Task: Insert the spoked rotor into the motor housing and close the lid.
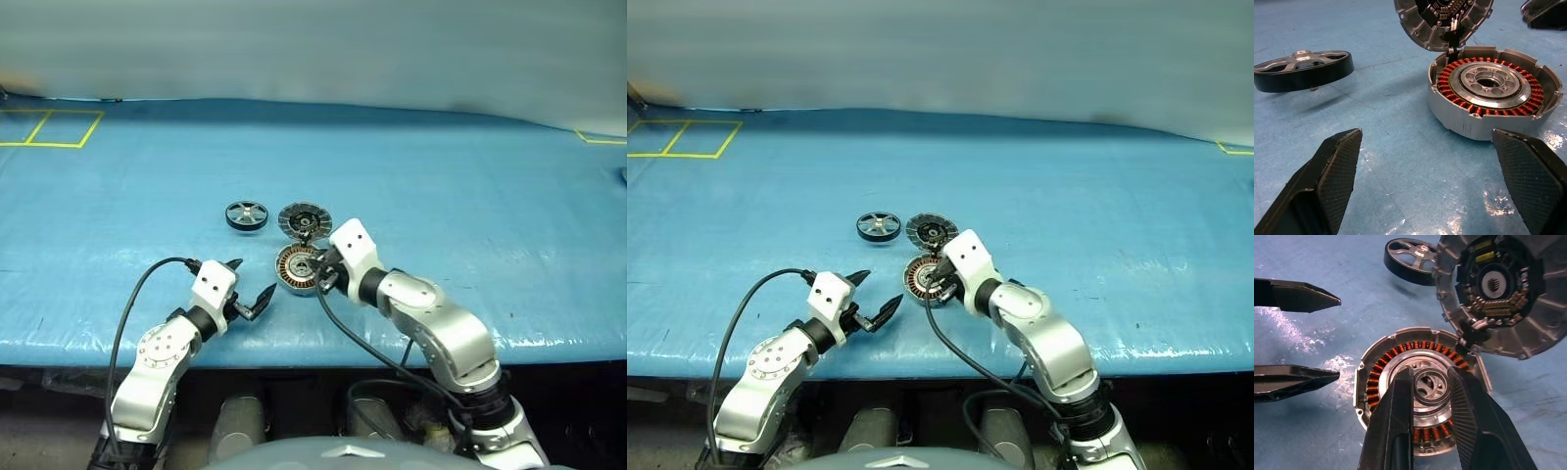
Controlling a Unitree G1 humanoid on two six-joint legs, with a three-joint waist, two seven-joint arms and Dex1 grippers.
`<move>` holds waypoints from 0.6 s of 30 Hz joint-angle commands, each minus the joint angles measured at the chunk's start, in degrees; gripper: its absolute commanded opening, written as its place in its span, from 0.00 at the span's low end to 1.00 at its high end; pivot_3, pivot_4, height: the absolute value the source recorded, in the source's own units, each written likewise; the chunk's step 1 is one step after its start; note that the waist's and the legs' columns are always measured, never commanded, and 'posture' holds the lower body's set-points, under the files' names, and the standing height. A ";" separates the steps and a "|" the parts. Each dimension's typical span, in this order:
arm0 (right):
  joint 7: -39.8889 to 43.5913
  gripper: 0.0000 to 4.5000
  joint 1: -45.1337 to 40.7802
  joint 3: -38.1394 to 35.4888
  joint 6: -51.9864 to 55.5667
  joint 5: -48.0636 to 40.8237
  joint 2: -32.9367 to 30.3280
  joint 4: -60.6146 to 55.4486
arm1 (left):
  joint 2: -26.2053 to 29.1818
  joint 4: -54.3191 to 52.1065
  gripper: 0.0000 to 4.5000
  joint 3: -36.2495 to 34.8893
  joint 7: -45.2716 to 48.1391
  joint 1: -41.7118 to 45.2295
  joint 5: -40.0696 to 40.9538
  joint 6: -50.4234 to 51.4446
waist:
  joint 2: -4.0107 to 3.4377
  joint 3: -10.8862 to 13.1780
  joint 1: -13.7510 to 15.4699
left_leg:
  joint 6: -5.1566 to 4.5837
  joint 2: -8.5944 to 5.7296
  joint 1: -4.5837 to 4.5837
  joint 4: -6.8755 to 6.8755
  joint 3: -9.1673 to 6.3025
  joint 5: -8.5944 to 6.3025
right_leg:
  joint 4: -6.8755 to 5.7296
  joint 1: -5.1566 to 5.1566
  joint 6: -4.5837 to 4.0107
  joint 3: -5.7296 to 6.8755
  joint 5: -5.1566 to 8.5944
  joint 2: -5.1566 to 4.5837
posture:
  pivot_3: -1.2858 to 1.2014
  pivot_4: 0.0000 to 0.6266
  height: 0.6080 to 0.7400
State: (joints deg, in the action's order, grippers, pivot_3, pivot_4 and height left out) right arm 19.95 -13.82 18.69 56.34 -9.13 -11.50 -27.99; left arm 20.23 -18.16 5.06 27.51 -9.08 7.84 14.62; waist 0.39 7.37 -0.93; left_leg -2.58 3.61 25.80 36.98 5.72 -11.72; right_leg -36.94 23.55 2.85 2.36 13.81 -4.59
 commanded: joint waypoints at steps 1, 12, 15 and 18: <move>-1.55 0.15 -0.55 1.14 -3.45 0.62 1.88 0.92 | -0.27 -2.01 1.00 0.00 -0.16 -0.37 0.24 -1.26 | 0.00 0.00 -0.01 | 0.00 0.00 0.00 0.01 0.00 0.00 | 0.00 0.00 0.01 0.00 0.00 0.00 | 0.52 0.24 1.00; -2.06 0.15 0.06 1.79 -6.31 1.23 2.71 4.65 | -0.35 -1.72 1.00 -0.11 0.05 -0.63 0.34 -1.60 | 0.00 0.00 0.01 | 0.00 0.01 -0.01 0.02 0.00 0.00 | -0.02 -0.01 0.03 0.01 -0.01 0.02 | 0.52 0.24 1.00; -2.14 0.15 0.17 2.21 -6.43 1.43 2.79 5.72 | -0.35 -1.52 1.00 -0.14 0.07 -0.54 0.34 -1.69 | 0.00 0.00 0.00 | 0.00 0.01 -0.01 0.02 0.00 0.01 | -0.02 -0.01 0.03 0.01 -0.02 0.02 | 0.52 0.24 1.00; -2.44 0.15 -0.08 2.40 -6.91 1.77 3.26 7.13 | -0.39 -1.28 1.00 -0.09 0.06 -0.39 0.28 -1.78 | 0.00 0.00 -0.01 | 0.01 0.01 -0.01 0.03 0.01 0.01 | -0.02 -0.01 0.03 0.01 -0.02 0.03 | 0.52 0.24 1.00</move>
State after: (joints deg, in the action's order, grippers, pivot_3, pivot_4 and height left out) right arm 17.50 -13.69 21.28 51.07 -7.21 -8.75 -20.21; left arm 20.06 -18.16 5.07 27.55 -9.73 7.83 14.25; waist 0.38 7.37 -0.94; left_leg -2.57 3.62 25.79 37.01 5.73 -11.71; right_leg -36.96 23.54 2.88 2.38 13.79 -4.56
